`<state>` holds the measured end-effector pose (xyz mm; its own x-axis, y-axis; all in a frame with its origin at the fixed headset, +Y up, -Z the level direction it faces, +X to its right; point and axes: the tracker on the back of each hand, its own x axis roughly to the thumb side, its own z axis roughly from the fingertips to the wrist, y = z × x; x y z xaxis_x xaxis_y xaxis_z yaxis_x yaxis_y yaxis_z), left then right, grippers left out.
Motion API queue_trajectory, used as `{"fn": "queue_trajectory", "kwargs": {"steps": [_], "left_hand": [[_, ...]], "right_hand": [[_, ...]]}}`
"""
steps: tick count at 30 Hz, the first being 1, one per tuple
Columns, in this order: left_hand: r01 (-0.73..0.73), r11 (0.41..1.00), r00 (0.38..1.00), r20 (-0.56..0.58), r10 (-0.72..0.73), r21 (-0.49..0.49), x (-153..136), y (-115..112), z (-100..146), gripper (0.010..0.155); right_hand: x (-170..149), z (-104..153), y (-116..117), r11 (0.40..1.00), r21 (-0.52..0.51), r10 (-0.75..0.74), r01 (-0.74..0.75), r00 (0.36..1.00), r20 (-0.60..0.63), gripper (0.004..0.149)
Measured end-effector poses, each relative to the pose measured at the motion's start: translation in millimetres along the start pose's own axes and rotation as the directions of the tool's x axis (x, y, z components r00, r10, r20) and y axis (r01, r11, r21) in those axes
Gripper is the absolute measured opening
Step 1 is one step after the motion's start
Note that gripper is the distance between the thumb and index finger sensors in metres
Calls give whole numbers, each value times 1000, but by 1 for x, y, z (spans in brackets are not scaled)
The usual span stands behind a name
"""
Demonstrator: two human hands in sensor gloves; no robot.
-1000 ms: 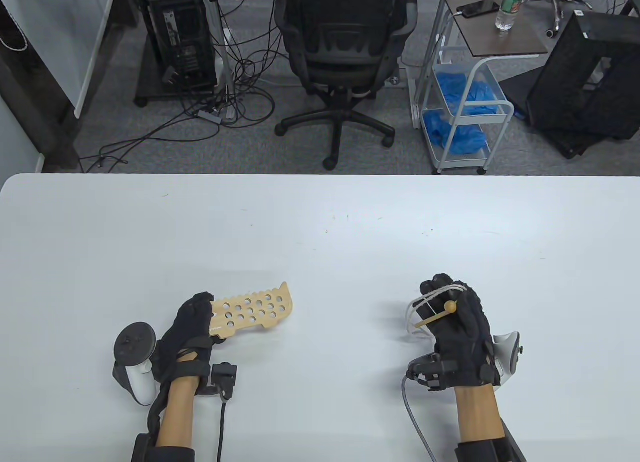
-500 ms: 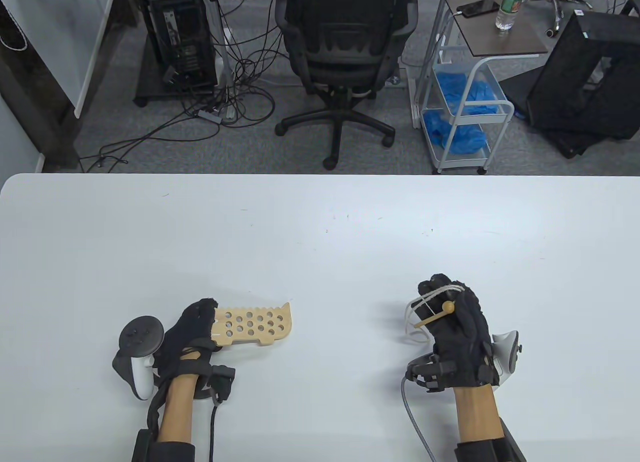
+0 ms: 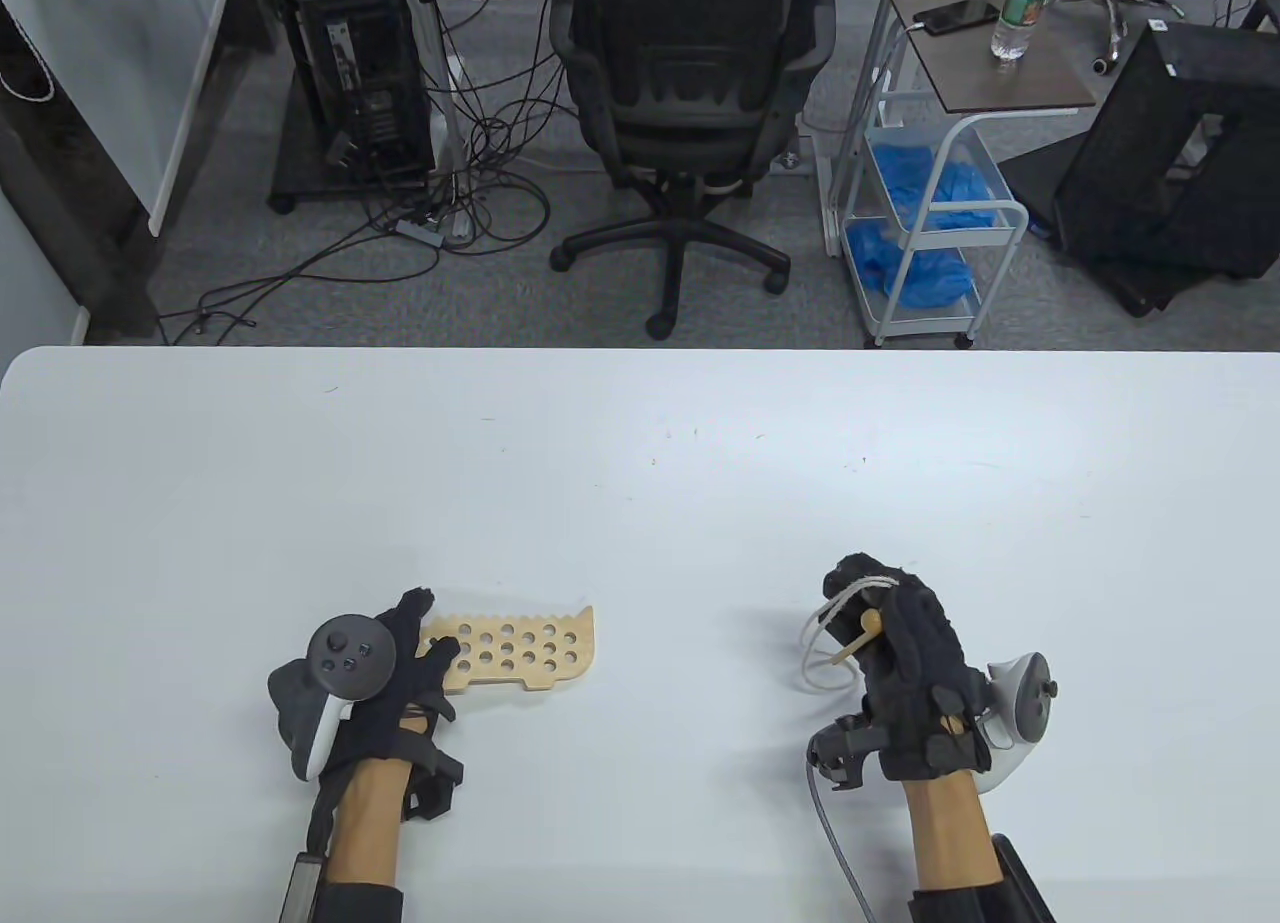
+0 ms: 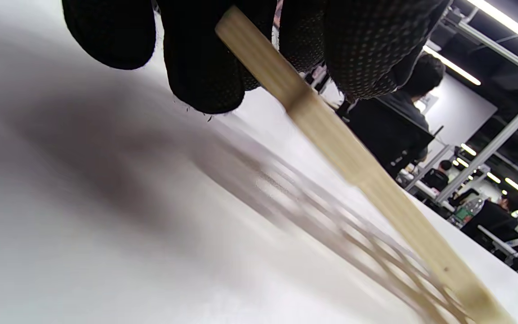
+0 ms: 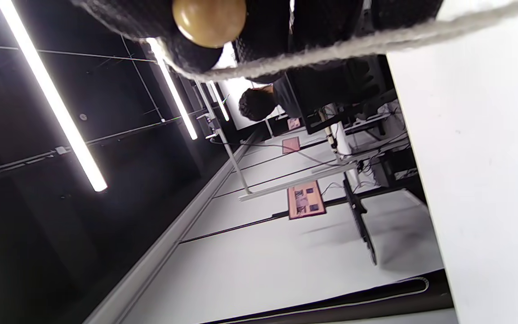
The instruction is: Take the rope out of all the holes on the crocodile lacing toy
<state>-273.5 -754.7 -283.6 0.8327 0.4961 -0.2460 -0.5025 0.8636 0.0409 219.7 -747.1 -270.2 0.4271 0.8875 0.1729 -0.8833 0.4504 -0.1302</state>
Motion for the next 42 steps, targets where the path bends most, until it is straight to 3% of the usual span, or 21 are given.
{"fn": "queue_trajectory", "kwargs": {"steps": [7, 13, 14, 16, 17, 18, 19, 21, 22, 26, 34, 39, 42], "left_hand": [[25, 1000, 1000, -9, -25, 9, 2, -2, 0, 65], [45, 999, 998, 35, -46, 24, 13, 0, 4, 64], [48, 999, 998, 46, -49, 22, 16, -1, 5, 64], [64, 998, 996, 68, -64, 11, 22, -3, 6, 64], [70, 998, 994, 79, -70, 7, 24, -3, 7, 64], [72, 997, 994, 84, -72, 7, 25, -3, 7, 64], [73, 997, 993, 94, -74, 8, 28, -4, 9, 64], [75, 997, 992, 104, -75, 6, 30, -5, 10, 64], [75, 997, 991, 108, -75, 4, 31, -5, 10, 64], [78, 997, 990, 122, -77, -5, 33, -9, 11, 63], [85, 996, 986, 145, -81, -23, 39, -13, 13, 63], [96, 995, 983, 159, -92, -21, 43, -13, 16, 63], [79, 996, 981, 177, -73, -27, 47, -13, 18, 65]], "right_hand": [[-3, 2, -12, 968, -126, 205, -216, 974, -92, 38], [-4, 0, -19, 851, -157, 480, -501, 864, -150, 38], [-4, -2, -18, 798, -154, 566, -583, 812, -143, 38], [-4, -3, -11, 622, -132, 758, -772, 635, -146, 37], [-5, -4, -6, 485, -97, 858, -869, 494, -138, 37], [-5, -4, -4, 427, -80, 891, -901, 434, -132, 37], [-8, -3, 3, 249, -44, 960, -968, 252, -118, 37], [-12, -3, 10, 108, -7, 990, -994, 108, -90, 37], [-15, -3, 13, 73, 10, 994, -997, 72, -81, 37], [-25, -3, 15, 117, 59, 990, -991, 111, -85, 37], [-39, -4, 14, 110, 144, 992, -983, 100, -79, 38], [-38, -3, 13, 145, 138, 988, -980, 135, -81, 48], [-32, -2, 18, 198, 96, 979, -975, 192, -66, 56]]}}
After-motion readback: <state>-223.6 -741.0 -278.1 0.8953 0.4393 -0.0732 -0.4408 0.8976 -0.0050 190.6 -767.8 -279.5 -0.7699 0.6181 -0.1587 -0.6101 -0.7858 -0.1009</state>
